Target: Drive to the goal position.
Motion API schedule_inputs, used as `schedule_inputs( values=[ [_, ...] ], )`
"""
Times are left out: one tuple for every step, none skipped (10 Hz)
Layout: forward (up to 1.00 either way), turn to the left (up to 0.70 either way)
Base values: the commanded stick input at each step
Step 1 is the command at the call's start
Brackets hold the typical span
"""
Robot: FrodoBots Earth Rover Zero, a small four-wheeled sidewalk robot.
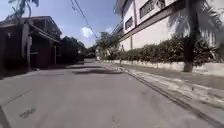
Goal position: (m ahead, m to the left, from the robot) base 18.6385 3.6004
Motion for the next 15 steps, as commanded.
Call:
schedule_inputs(
  values=[
    [1.00, 0.22],
    [1.00, 0.45],
    [1.00, 0.47],
    [1.00, 0.26],
    [1.00, 0.07],
    [1.00, 0.07],
    [1.00, 0.07],
    [1.00, 0.07],
    [1.00, 0.07],
    [1.00, 0.07],
    [1.00, 0.07],
    [1.00, 0.07],
    [1.00, 0.07],
    [1.00, 0.07],
    [1.00, 0.07]
  ],
)
